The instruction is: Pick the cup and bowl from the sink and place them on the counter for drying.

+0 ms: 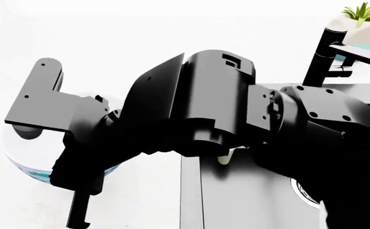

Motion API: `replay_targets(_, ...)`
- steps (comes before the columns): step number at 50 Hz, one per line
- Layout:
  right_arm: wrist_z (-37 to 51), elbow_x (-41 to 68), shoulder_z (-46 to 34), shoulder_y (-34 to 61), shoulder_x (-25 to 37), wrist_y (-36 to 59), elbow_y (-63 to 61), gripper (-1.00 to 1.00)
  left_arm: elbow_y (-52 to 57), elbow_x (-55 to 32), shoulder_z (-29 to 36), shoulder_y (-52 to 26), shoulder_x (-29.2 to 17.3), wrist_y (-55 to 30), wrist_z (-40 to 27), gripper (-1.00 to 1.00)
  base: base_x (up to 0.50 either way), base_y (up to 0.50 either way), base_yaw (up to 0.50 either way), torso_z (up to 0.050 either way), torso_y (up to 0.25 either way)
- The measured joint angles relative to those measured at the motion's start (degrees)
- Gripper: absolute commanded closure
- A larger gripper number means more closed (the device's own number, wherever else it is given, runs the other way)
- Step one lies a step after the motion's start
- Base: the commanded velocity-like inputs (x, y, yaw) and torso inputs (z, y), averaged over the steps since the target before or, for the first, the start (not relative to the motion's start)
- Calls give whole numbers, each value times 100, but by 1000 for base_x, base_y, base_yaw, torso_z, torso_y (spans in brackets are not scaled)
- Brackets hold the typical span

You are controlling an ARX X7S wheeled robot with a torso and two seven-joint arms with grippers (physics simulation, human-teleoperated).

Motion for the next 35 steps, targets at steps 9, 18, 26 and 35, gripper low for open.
replay_targets(9, 54, 66, -116, -67, 18, -52, -39, 100, 0, 6, -9, 10, 7, -11, 6, -100, 0, 0, 0, 0, 1)
replay_targets(18, 98, 160, -192, -91, 32, -72, -74, 100, 0, 1, 8, -2, 0, -7, -1, -100, 0, 0, 0, 0, 0)
replay_targets(26, 128, 235, -244, -94, 35, -94, -87, 100, 0, -14, 17, -10, -9, -3, -13, -100, 0, 0, 0, 0, 0)
replay_targets(35, 147, 301, -303, -88, 37, -131, -95, 100, -4, -10, 17, -8, -8, -10, -10, -100, 0, 0, 0, 0, 0)
